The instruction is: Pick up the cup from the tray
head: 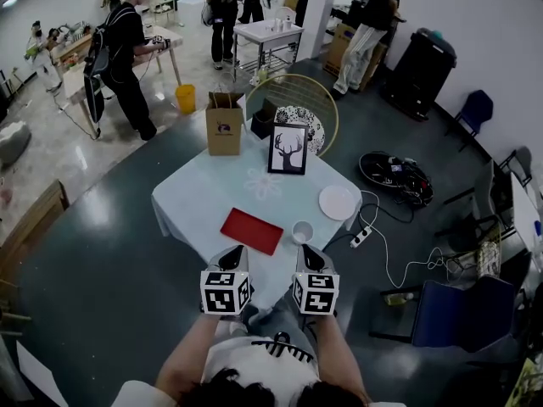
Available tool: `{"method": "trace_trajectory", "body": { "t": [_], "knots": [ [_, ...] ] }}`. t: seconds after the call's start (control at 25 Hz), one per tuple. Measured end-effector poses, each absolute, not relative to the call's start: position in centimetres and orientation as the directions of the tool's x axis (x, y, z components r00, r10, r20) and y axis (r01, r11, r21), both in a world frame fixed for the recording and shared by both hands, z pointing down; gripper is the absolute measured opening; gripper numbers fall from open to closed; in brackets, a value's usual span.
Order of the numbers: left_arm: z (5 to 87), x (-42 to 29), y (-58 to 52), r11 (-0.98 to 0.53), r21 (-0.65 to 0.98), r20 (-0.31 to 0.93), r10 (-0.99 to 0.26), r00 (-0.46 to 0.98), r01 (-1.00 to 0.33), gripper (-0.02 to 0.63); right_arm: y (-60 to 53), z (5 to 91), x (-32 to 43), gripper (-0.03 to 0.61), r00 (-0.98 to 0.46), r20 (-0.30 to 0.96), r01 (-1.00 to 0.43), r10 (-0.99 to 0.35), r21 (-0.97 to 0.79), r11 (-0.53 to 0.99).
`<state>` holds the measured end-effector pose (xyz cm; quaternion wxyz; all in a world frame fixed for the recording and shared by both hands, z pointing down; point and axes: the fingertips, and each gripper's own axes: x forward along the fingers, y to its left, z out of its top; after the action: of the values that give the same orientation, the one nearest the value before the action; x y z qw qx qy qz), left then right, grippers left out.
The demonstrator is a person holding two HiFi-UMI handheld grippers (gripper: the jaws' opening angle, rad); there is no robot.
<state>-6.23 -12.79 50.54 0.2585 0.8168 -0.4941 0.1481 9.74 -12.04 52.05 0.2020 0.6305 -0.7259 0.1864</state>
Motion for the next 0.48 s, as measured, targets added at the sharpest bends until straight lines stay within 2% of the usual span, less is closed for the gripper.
{"method": "trace_trajectory", "body": {
  "t": [0.48],
  "knots": [
    [50.93,-6.56,-12.81,-0.379,0.273,0.503,-0.727,0.468,-0.884,0.000,-11.61,52.68,9.50,0.023,-0.125,0.544,-0.991,-0.830,-0.032,0.128]
  ]
}}
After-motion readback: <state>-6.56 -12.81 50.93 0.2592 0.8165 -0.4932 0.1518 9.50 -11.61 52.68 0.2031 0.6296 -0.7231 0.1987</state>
